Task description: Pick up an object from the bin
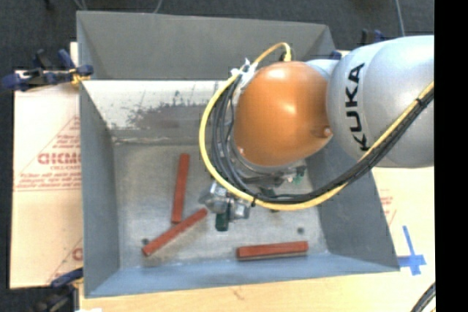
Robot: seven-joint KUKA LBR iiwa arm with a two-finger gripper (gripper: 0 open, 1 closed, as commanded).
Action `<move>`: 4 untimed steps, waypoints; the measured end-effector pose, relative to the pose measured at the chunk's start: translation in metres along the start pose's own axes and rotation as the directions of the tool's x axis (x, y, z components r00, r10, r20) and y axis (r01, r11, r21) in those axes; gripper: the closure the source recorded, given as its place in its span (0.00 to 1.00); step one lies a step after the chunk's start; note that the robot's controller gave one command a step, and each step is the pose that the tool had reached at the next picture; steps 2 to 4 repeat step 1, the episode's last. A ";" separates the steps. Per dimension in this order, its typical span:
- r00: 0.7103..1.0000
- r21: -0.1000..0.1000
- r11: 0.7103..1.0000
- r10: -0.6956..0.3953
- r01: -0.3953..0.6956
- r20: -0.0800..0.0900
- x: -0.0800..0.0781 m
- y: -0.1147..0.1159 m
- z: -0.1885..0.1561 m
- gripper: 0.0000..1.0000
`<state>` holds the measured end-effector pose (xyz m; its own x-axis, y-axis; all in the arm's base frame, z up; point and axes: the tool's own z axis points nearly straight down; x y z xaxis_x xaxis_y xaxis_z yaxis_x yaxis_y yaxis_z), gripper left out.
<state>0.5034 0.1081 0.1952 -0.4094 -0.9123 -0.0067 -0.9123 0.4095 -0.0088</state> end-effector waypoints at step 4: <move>0.998 0.002 0.998 0.061 -0.061 0.000 0.003 -0.011 -0.091 1.00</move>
Offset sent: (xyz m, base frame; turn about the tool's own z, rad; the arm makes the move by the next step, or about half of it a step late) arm 0.0053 -0.0071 0.0856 0.0548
